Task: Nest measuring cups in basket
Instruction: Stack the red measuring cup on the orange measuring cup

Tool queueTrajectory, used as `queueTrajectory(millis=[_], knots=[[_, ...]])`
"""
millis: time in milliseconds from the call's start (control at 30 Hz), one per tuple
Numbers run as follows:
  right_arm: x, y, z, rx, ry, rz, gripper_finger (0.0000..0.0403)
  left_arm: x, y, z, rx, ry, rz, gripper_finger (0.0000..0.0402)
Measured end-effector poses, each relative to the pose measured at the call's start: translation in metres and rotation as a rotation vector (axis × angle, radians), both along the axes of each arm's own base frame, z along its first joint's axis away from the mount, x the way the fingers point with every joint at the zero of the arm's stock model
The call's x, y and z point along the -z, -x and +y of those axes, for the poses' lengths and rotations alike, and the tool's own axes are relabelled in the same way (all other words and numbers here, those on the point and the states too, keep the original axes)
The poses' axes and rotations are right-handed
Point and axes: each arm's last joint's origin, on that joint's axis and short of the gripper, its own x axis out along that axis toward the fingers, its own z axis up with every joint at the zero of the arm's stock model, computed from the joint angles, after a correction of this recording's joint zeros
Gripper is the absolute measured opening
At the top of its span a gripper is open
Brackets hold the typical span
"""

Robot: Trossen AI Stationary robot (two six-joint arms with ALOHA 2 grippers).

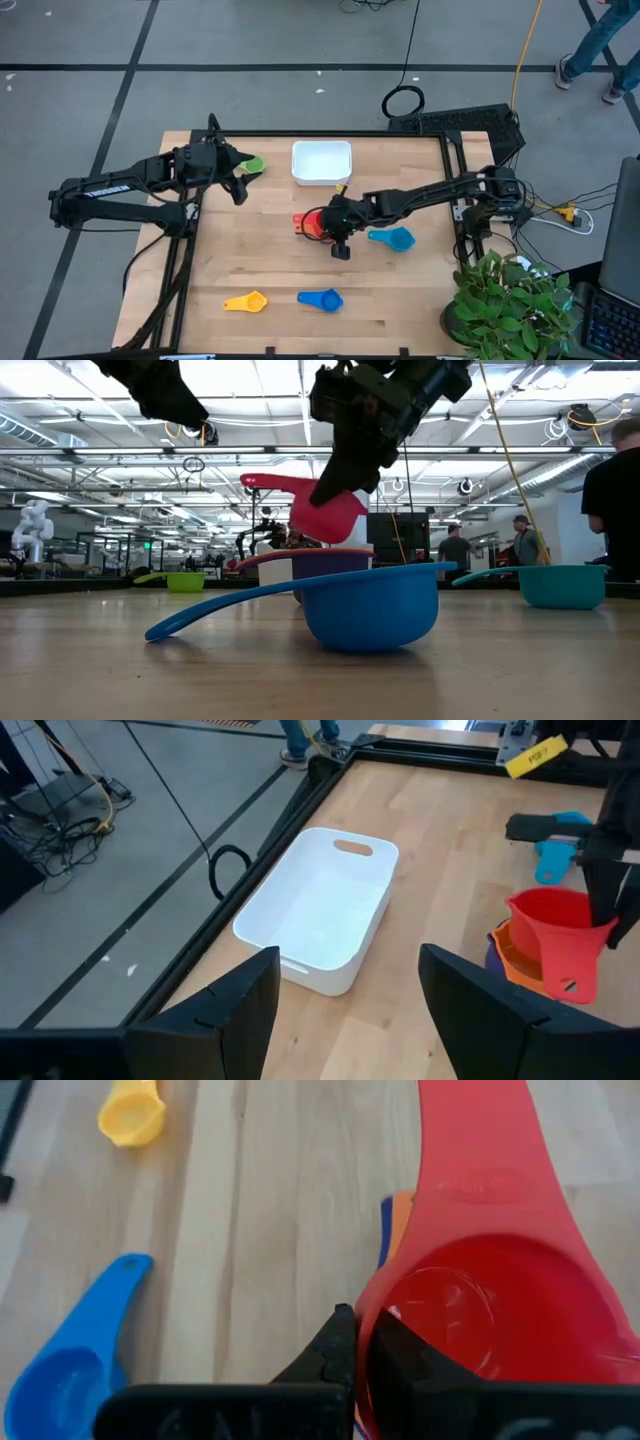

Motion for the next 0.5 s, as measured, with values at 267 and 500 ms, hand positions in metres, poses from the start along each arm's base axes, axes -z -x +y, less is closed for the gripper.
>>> queueTrajectory(millis=[267, 500], knots=[[0.014, -0.002, 0.000, -0.008, 0.015, 0.050, 0.0000, 0.000, 0.000, -0.001, 0.018, 0.010, -0.002, 0.0241], [0.015, -0.002, 0.000, -0.012, 0.022, 0.054, 0.0004, 0.000, 0.000, -0.001, 0.020, 0.011, -0.002, 0.0241]])
